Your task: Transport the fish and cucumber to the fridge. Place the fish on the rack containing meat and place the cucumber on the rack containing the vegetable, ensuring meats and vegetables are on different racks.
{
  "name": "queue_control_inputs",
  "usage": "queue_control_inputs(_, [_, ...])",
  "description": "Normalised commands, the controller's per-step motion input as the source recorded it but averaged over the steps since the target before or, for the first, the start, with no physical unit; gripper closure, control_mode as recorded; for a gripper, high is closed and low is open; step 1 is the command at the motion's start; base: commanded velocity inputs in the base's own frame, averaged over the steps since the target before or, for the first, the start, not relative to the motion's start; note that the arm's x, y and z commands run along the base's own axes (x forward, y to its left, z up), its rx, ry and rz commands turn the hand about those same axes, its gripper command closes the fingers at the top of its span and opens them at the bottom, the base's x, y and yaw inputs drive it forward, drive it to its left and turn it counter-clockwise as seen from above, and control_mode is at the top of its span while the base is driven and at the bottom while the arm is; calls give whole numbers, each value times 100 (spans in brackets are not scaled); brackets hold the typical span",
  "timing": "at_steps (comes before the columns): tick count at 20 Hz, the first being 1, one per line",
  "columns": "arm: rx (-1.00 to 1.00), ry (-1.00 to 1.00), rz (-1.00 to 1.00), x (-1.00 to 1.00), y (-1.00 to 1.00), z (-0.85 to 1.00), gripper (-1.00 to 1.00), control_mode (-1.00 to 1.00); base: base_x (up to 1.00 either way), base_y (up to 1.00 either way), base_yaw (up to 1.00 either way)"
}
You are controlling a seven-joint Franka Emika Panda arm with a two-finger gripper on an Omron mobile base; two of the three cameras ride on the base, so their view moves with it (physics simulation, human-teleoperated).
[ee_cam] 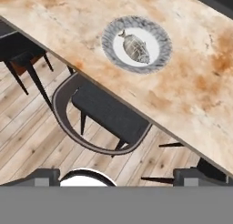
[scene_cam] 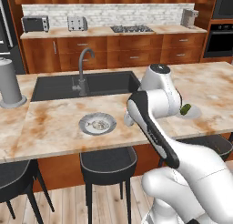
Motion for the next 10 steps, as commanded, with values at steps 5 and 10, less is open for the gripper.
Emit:
queue_control_inputs(5, [-1, 5, 2, 47, 40, -46, -100, -100, 0, 0, 0])
queue_control_inputs(10, [0, 2, 0, 46, 29, -34, -100, -100, 0, 0, 0])
